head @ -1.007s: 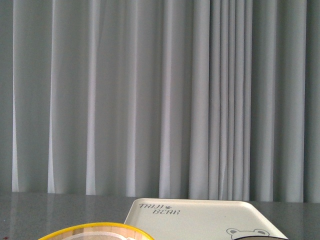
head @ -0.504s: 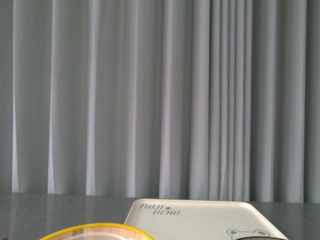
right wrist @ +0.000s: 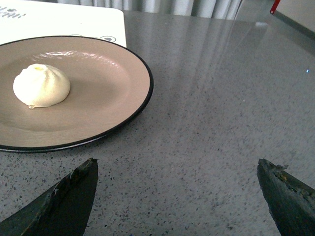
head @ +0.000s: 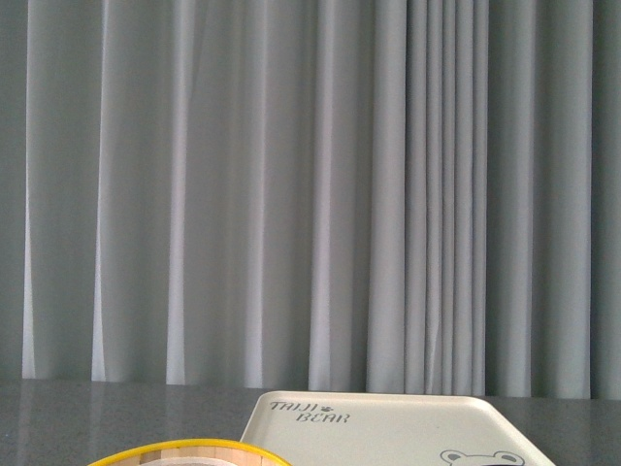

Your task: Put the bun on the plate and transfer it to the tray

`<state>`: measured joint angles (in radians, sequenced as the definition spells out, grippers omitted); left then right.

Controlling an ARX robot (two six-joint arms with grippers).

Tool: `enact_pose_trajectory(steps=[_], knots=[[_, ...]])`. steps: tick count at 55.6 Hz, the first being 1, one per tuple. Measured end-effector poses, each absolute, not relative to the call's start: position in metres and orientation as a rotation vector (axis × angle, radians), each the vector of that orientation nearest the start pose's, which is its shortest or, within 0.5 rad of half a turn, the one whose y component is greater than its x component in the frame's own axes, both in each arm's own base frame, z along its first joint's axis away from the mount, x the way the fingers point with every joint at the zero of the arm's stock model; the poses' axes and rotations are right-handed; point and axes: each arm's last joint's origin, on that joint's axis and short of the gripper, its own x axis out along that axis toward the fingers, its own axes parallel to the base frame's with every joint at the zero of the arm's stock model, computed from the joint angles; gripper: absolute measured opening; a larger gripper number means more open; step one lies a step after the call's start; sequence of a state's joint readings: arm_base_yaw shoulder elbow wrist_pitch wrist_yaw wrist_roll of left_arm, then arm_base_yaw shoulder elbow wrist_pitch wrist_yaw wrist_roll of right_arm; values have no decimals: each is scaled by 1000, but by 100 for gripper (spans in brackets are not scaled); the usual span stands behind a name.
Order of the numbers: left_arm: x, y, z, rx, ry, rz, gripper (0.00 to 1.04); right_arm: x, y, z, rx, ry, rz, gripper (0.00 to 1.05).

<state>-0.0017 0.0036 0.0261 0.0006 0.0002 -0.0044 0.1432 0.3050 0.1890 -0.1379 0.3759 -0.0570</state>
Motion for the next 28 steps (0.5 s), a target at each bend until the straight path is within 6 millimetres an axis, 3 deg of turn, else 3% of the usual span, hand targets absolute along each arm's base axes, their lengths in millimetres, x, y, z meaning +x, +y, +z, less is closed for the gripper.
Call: enact_pose_trajectory(steps=[5,10,20,28], knots=[[96,0,172,-4,-23,-1,98,116,7,208,-237,249,-226,96],[96,0,172,-4,-23,-1,98,124,16,221,-402,274,-112,96],[96,0,172,-4,-23,-1,98,139,35,204,-930,334,245,96],[96,0,172,-4,-23,-2,98,158,40,191,-1265,291,342,96]])
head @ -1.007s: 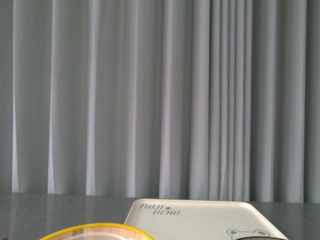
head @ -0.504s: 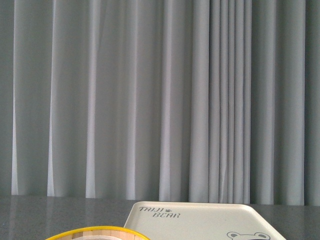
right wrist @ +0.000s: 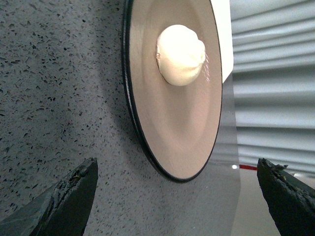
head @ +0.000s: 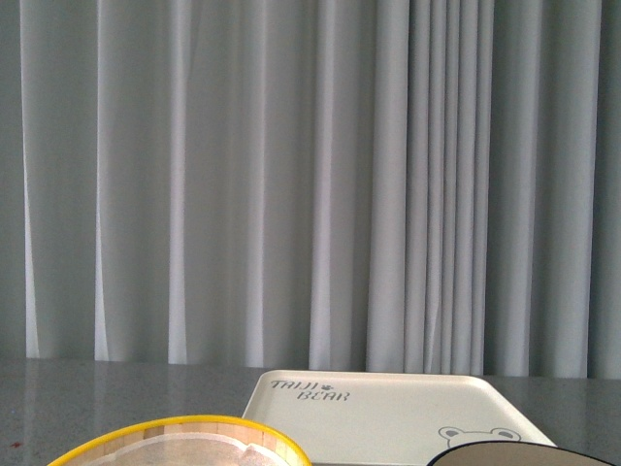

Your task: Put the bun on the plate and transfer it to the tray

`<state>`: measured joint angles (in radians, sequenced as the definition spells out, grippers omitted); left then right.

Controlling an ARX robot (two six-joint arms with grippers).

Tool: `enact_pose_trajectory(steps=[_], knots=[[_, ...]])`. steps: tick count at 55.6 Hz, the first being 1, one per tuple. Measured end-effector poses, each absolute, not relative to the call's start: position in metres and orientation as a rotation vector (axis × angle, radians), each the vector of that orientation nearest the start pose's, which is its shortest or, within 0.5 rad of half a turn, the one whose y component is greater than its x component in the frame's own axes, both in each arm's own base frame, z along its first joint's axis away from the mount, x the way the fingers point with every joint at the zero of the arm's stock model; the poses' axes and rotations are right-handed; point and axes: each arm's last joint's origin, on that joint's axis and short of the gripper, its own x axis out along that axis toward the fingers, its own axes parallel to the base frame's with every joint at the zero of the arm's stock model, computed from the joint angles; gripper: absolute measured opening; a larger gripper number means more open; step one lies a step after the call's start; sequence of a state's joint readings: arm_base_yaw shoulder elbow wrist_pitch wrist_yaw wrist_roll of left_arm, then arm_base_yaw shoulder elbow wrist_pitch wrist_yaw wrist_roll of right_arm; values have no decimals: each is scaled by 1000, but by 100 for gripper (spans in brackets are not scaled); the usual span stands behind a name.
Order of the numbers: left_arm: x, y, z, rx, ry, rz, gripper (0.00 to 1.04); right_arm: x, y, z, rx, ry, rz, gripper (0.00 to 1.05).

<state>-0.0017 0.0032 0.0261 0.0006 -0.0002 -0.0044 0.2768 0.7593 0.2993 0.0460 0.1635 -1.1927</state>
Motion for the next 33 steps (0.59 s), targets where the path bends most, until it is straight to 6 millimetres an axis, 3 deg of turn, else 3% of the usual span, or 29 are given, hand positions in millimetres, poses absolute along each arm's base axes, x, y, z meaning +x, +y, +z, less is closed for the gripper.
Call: enact_pose_trajectory(steps=[14,33], knots=[[96,0,172,-4,-23,-2,98,177,52,176,-1377,280,535,96],[96,0,172,-4,-23,-2,98,206,51,181,-1448,240,555,96]])
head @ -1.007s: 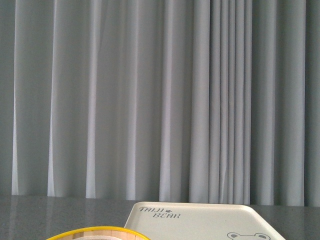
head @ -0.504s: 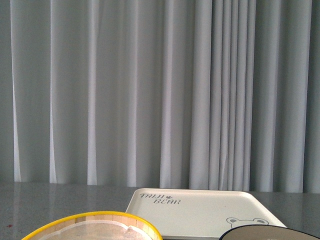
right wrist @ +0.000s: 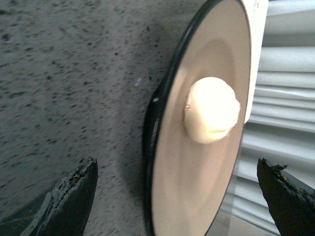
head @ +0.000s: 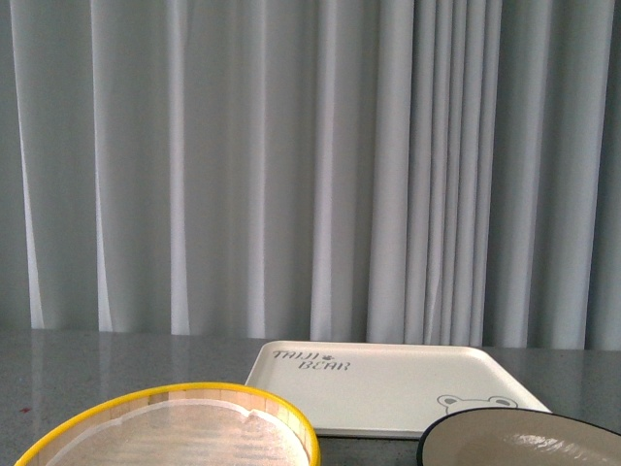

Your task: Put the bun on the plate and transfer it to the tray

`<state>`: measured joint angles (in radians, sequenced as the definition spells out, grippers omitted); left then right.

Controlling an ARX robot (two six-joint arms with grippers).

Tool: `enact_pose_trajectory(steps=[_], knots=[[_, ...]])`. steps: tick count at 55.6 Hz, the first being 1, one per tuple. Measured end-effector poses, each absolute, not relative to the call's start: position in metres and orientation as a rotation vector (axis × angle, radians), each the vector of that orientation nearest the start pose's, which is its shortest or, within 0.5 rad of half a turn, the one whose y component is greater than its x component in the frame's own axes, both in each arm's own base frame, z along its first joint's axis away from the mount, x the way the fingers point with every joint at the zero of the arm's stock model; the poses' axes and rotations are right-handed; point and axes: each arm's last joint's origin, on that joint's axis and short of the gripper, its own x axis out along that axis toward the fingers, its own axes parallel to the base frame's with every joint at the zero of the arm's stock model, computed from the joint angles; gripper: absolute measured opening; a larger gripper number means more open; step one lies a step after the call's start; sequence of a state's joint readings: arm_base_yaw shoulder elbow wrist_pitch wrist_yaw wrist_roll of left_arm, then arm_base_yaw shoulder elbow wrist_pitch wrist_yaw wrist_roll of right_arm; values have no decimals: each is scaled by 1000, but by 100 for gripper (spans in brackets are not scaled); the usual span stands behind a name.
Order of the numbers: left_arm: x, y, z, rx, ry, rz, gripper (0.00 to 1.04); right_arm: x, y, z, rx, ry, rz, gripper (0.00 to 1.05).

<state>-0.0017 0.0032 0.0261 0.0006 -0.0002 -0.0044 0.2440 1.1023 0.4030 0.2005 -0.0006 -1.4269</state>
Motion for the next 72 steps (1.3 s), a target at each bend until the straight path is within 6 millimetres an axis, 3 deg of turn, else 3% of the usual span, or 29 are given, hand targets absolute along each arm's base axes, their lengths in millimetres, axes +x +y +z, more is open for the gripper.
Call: enact_pose_trajectory(steps=[24,46,72], knots=[[96,0,172,-4,-23,-2,98,224,58,180,-1475,196,581,96],[96,0,172,-4,-23,-2,98,226,57,169,-1497,166,577,96],[96,0,172,-4,-23,-2,98,219,51,153,-1464,177,571,20]])
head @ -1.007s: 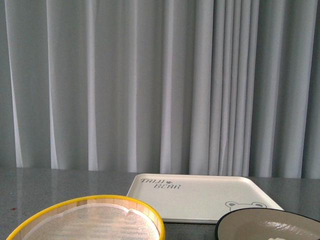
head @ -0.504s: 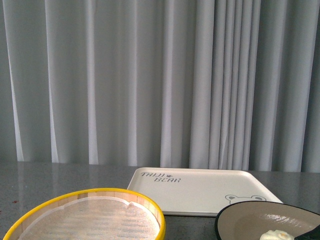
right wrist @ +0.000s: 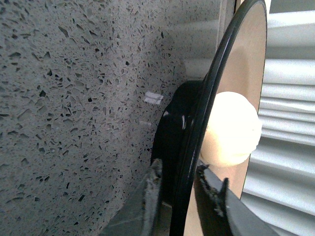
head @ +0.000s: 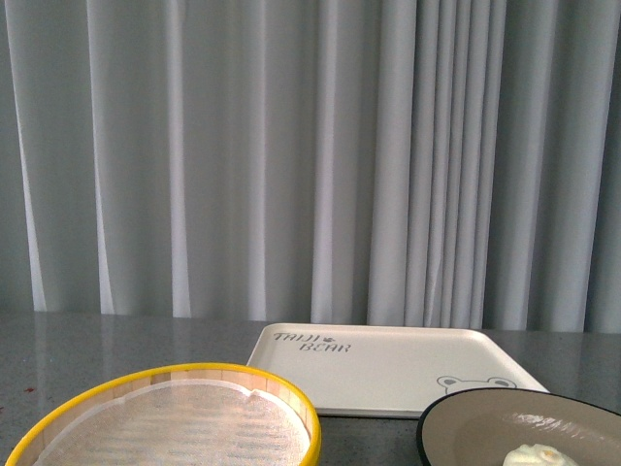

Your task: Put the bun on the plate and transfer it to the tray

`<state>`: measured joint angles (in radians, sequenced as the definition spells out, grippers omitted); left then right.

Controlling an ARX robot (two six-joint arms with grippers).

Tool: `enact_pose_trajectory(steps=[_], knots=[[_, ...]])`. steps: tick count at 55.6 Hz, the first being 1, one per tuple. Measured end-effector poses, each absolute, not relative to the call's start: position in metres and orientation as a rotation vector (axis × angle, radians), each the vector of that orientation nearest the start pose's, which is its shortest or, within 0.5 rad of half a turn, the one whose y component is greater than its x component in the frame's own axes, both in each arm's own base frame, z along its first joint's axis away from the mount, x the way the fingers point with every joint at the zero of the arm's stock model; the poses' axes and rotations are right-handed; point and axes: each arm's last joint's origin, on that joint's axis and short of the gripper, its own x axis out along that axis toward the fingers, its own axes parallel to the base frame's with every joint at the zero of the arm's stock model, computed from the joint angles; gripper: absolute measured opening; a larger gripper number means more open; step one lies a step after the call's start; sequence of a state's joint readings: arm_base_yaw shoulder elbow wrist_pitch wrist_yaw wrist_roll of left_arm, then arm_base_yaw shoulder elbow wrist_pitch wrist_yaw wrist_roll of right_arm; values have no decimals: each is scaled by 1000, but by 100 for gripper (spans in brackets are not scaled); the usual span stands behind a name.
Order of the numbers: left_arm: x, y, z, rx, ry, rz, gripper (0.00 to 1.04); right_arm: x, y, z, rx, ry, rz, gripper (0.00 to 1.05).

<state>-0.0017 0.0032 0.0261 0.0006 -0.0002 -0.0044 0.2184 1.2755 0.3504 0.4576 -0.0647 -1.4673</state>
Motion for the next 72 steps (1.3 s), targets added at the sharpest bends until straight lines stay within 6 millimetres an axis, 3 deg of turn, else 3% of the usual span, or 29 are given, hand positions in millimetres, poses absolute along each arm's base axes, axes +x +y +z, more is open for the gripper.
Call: enact_pose_trajectory(steps=[6,23,31,43,49,55,72], knots=[[96,0,172,-4,-23,-2,98,218,46,156,-1461,137,541,3],[96,0,172,-4,-23,-1,98,207,35,165,-1466,106,543,3],[96,0,172,-4,-23,-2,98,208,29,185,-1489,78,537,3],[96,0,172,-4,-23,-2,98,225,15,224,-1469,-28,459,3],[96,0,172,-4,-23,-2,98,241,-2,236,-1434,-49,471,3],[96,0,172,-4,-23,-1,98,272,-19,242,-1459,-22,460,3],[96,0,172,-4,-23,-2,98,333,-28,249,-1500,-114,473,3]])
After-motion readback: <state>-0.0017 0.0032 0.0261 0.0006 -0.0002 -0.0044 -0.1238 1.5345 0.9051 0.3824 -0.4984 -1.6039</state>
